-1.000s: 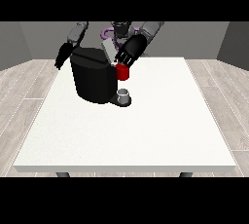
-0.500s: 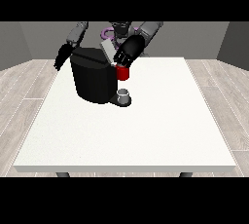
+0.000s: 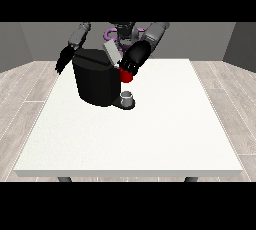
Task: Insert the coffee pod into the coffee machine and close the lid
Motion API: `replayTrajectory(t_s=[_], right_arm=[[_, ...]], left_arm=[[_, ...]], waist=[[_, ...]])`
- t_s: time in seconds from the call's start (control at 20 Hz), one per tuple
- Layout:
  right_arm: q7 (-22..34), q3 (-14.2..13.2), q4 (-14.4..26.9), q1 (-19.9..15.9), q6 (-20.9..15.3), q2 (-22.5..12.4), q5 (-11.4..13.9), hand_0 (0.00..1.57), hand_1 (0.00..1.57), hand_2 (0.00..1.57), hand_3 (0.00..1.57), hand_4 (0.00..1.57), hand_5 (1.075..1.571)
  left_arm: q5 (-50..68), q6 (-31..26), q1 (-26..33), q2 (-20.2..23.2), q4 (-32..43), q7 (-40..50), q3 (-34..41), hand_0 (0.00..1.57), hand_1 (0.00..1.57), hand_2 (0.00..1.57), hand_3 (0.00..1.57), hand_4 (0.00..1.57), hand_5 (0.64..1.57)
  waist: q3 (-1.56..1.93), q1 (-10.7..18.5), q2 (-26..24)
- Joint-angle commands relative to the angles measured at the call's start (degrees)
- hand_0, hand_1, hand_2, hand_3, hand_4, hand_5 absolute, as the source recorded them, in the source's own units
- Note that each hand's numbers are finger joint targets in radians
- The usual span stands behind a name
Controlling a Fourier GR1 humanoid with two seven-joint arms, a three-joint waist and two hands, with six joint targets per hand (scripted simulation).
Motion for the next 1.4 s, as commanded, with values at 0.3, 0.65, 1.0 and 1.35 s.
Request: replayTrajectory(t_s=[0.3,0.65,1.0,1.35], right_arm=[[4.5,1.9,-3.2,-1.4,0.0,-0.3,1.7,0.00,0.00,0.00,0.00,0.00,1.571],[0.4,2.0,-1.2,0.4,0.2,0.7,1.2,0.00,0.00,0.00,0.00,0.14,1.571],[1.8,1.6,-1.0,-1.7,-0.5,-0.2,2.1,0.00,0.00,0.00,0.00,0.15,1.571],[-0.8,0.9,1.1,-0.9,-0.6,-0.2,1.8,0.00,0.00,0.00,0.00,0.09,1.571]], left_arm=[[0.7,4.2,0.0,0.1,2.0,-2.2,2.7,1.25,1.25,1.21,0.96,0.00,1.571],[-0.9,6.9,0.9,-1.1,0.5,-4.3,1.3,1.27,1.27,1.24,0.97,0.00,1.571],[-3.3,7.7,-0.7,2.4,0.7,-6.0,0.7,0.92,0.92,0.98,0.69,0.00,1.571],[-4.5,7.2,-1.6,2.7,0.6,-4.6,0.5,0.00,0.00,0.62,0.49,0.00,1.571]], waist=[[-0.10,-1.8,-0.2],[-0.07,-1.8,1.9],[-0.08,-2.1,3.0],[-0.05,-1.7,2.7]])
